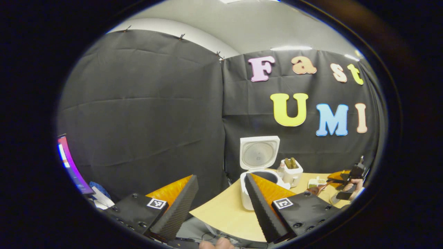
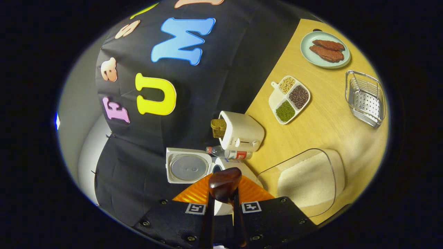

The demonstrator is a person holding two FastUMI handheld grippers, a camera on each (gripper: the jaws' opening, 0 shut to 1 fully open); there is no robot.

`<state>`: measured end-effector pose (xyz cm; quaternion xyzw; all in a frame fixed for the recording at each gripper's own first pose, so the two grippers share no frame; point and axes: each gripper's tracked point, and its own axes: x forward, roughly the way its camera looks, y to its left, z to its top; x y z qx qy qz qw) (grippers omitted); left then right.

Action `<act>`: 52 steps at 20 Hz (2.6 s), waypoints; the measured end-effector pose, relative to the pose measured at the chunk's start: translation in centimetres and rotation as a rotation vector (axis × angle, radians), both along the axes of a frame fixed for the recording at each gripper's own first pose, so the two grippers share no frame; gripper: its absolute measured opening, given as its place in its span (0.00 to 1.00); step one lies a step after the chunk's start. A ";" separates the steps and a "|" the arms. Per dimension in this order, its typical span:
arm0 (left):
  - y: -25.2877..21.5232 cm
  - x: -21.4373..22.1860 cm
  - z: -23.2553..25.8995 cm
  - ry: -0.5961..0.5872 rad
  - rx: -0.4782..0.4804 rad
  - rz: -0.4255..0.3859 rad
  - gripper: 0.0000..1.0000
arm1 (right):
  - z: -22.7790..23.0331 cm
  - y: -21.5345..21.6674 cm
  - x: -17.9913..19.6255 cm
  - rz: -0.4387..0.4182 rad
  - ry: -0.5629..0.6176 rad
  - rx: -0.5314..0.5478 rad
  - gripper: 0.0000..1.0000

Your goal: Close the left gripper, press the button to open the rice cooker; take a wooden spoon from the chopstick holder with the right hand, scoop a spoonful of rice and pour it into the rice cooker, then put the wooden spoon back into the chopstick holder.

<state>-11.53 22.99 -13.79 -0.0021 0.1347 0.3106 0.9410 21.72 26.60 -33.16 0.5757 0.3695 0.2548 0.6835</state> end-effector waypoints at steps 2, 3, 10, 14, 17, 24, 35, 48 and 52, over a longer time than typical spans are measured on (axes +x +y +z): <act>0.5 -0.4 0.0 -0.002 0.003 0.012 0.92 | 2.4 2.2 0.5 0.006 -0.020 0.038 0.23; 0.8 -0.8 0.4 -0.003 0.003 0.020 0.92 | 3.9 3.4 0.8 0.010 -0.030 0.065 0.23; 3.4 -2.5 0.4 -0.004 0.015 0.079 0.92 | 8.6 14.7 3.8 0.069 -0.119 0.050 0.23; 4.4 -3.7 0.4 0.016 0.032 0.116 0.92 | 7.0 21.7 5.7 0.123 -0.198 -0.095 0.23; 5.9 -4.6 -0.4 0.031 0.015 0.158 0.92 | 4.7 25.8 6.3 0.184 -0.282 -0.238 0.23; 7.5 -5.9 -1.9 0.065 0.003 0.234 0.92 | 2.5 30.5 4.7 0.311 -0.517 -0.501 0.23; 7.5 -6.1 -3.2 0.075 -0.025 0.246 1.00 | 0.6 31.0 -1.5 0.522 -1.012 -0.828 0.23; 7.4 -6.7 -2.2 0.059 0.001 0.252 0.92 | 1.7 29.1 0.8 0.460 -0.715 -0.635 0.23; 7.1 -7.5 -1.4 0.040 0.012 0.246 0.92 | 3.9 26.0 3.0 0.356 -0.588 -0.526 0.23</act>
